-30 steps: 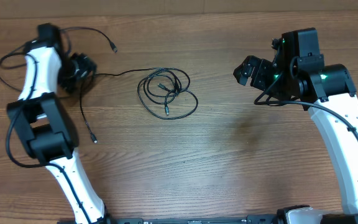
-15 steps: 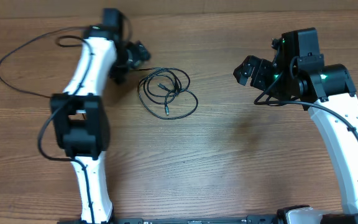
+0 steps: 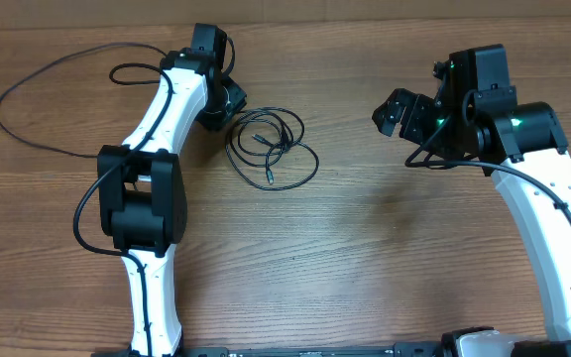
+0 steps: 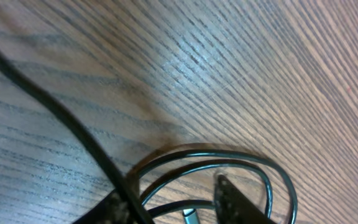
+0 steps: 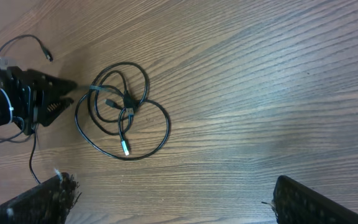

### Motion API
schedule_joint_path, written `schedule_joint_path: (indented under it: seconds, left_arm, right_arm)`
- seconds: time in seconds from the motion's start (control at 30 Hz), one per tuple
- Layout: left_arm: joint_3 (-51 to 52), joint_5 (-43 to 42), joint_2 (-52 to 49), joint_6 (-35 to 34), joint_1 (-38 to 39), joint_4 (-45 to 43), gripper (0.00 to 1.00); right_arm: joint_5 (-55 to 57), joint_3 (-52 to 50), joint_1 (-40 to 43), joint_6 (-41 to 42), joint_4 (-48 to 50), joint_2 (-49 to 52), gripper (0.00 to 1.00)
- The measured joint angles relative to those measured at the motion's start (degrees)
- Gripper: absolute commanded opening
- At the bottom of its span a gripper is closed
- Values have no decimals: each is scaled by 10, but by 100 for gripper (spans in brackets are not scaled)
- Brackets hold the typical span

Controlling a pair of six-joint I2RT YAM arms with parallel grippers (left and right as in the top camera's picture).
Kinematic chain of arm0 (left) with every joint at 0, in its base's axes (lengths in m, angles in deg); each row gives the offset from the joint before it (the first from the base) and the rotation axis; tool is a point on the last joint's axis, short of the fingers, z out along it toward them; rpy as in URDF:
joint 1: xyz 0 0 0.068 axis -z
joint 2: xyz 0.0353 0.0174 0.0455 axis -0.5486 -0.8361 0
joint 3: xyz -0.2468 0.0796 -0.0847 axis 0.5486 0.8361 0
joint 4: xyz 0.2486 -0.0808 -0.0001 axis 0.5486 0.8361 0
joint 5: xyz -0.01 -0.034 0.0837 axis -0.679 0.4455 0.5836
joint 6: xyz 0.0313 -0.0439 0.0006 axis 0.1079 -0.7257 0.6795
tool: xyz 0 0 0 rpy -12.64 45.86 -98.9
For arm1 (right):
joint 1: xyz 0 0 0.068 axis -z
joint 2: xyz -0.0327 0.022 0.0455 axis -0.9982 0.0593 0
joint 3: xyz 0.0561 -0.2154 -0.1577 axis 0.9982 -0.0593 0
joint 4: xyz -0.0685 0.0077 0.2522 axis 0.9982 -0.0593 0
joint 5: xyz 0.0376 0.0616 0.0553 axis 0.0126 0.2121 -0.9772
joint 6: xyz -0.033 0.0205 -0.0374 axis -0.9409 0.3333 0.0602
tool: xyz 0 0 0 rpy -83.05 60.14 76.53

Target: Untangle cables

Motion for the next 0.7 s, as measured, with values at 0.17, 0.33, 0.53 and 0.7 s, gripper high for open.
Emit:
schedule_joint_path:
  seconds: [0.17,0.33,0.53,0.7]
  left_arm:
    - [-2,26,21,18,0,31,4]
    - [-3,105,171,61,5,26,4]
    - [-19,166,284,121,20,23,4]
    - [-18,213,287,165,20,25,4]
  right_arm:
    - [0,0,0,0,0,0,100]
    - [0,0,0,0,0,0,100]
    - [0,0,0,0,0,0,100]
    - [0,0,0,0,0,0,100]
